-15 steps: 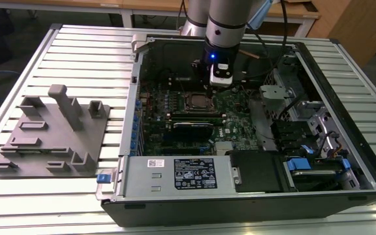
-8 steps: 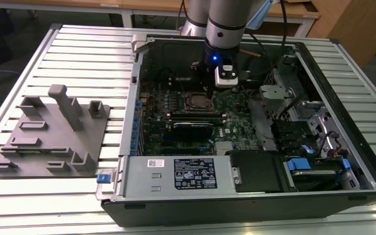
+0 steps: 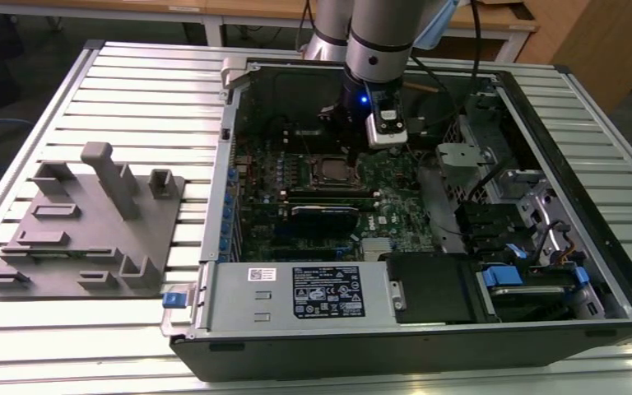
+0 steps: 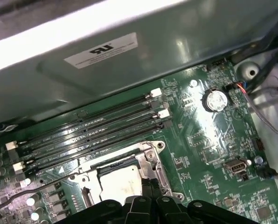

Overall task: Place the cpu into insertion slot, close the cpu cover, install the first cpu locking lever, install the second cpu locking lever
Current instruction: 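Close the cpu cover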

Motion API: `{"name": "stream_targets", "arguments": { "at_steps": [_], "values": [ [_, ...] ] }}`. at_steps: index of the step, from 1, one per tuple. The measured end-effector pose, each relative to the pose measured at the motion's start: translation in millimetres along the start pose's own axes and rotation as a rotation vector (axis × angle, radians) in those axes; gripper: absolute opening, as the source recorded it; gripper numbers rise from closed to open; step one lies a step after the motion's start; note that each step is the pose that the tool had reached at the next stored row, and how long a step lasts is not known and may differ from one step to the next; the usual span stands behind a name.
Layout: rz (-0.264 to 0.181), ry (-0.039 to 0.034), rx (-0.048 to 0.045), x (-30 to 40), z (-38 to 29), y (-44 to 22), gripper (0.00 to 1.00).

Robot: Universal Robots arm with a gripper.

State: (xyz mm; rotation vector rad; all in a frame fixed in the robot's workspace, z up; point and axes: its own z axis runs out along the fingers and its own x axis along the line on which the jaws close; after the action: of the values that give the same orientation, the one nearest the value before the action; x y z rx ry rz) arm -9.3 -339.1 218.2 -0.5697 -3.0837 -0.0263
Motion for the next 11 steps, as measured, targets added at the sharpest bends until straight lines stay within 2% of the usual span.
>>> {"name": "stream_targets", "arguments": {
  "at_steps": [3,7,11],
  "values": [
    [0.0,0.0003,-0.0004,0.0,0.0,-0.1,0.1],
    [-0.017,0.0096,-0.024,-0.2,-0.4,0.0,0.1],
    [-0.025,0.0155,-0.0391,-0.2,-3.0,0.1,0.1]
  ]
}}
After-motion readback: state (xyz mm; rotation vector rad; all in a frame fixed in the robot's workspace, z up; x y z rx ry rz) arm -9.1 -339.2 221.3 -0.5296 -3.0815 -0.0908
